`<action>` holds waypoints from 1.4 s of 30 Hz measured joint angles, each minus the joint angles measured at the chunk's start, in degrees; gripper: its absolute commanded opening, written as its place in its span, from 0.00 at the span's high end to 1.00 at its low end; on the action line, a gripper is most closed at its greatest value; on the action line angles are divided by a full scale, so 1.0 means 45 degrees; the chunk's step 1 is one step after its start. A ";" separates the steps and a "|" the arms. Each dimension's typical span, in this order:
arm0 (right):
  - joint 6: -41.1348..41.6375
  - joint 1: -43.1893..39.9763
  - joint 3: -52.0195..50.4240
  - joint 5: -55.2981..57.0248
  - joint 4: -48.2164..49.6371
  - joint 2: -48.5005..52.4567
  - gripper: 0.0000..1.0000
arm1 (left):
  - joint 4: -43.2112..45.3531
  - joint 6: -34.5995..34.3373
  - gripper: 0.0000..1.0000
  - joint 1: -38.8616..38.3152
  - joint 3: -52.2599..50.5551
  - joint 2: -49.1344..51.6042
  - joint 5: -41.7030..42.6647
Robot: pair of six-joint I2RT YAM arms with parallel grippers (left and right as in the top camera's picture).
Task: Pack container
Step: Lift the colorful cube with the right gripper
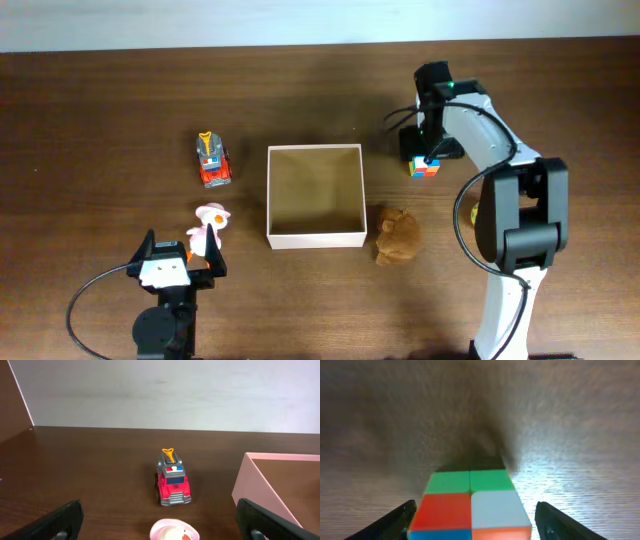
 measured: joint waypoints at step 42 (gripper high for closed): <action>-0.0010 0.0000 -0.0928 -0.0112 0.0962 0.0000 0.41 | 0.0000 -0.0005 0.01 0.0000 0.0000 0.0000 0.0000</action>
